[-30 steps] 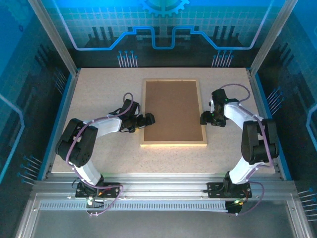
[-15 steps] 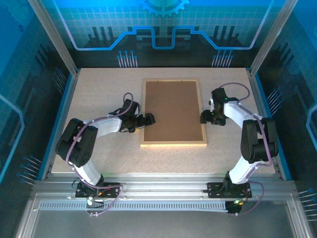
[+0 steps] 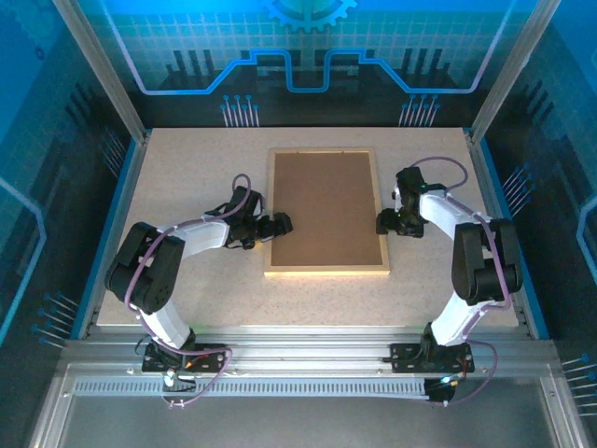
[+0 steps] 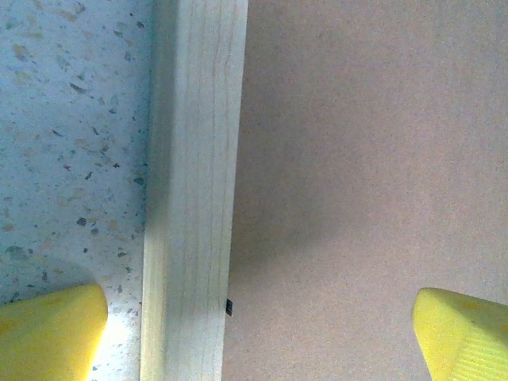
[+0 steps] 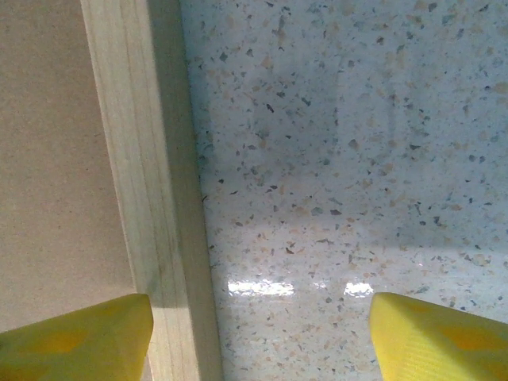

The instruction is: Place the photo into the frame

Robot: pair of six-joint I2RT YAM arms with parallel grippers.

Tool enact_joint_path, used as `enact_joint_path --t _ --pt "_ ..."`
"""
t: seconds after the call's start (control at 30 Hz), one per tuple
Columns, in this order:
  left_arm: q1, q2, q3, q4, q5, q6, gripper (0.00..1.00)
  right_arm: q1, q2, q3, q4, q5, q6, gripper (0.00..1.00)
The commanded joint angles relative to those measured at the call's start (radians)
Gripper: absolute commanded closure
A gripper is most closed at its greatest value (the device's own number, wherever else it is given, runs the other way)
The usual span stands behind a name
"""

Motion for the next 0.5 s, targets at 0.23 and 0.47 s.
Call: enact_joint_path --t 0.23,0.47 --pt "-0.004 0.025 0.014 -0.005 0.056 -0.013 0.01 0.027 0.039 -0.003 -0.020 0.023 -0.007 0.26" --pt "-0.005 0.033 0.011 0.009 0.068 -0.017 0.01 0.061 0.085 0.027 -0.045 0.041 -0.011 0.27"
